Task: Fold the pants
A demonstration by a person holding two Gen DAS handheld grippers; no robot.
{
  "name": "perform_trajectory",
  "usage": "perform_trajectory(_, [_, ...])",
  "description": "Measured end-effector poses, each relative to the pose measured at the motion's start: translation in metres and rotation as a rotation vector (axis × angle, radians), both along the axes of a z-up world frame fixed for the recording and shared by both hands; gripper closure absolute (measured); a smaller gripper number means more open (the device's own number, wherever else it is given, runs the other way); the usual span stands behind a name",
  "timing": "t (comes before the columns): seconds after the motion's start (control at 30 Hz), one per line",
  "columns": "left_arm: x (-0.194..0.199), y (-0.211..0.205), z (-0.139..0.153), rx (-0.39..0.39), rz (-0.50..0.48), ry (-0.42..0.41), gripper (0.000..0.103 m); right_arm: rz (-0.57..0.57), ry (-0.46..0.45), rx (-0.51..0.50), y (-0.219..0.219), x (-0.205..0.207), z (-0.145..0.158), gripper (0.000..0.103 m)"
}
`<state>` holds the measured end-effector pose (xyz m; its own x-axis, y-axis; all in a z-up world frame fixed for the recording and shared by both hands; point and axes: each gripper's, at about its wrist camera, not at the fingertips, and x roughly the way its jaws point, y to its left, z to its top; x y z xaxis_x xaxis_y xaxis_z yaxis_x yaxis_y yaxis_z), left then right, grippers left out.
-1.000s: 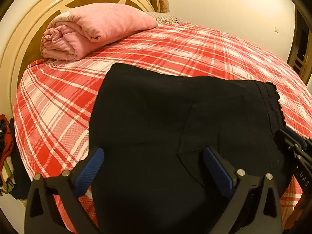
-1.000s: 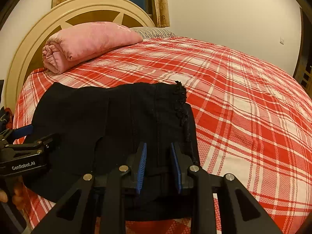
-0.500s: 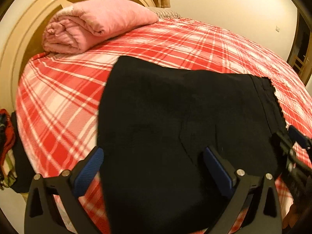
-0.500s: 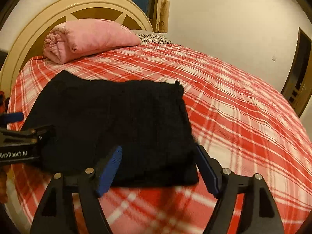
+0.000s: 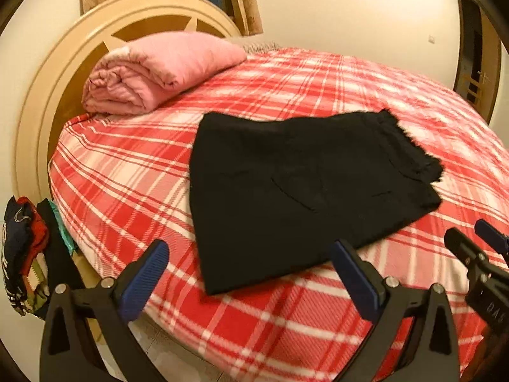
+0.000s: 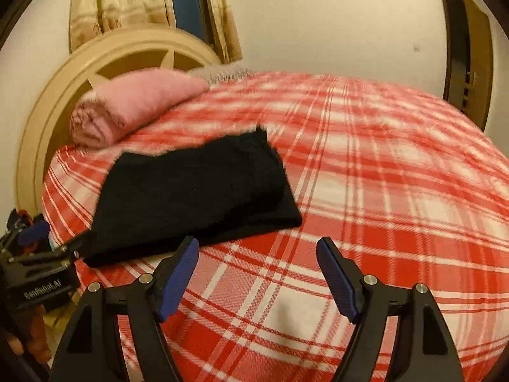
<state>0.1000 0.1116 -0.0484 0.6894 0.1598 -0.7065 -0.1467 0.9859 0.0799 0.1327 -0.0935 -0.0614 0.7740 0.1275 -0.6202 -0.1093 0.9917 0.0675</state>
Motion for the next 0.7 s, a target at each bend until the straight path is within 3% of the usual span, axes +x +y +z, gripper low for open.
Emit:
perform_trajectory(0.23, [-0.035,-0.008,0.036,0.040,-0.026,-0.124,0.000,-0.031,-0.172,0.009,-0.002,-0.044,0.056,0.026])
perform_trajectory(0.43, [-0.052,-0.019,0.061,0.022,-0.068,-0.173,0.000,-0.058,-0.308,0.003,-0.003,-0.081,0.089,0.025])
perform_trajectory(0.7, [-0.071,-0.027,0.085,0.078,-0.076,-0.282,0.000,-0.073,-0.350,0.041,-0.006,-0.094,0.101,0.023])
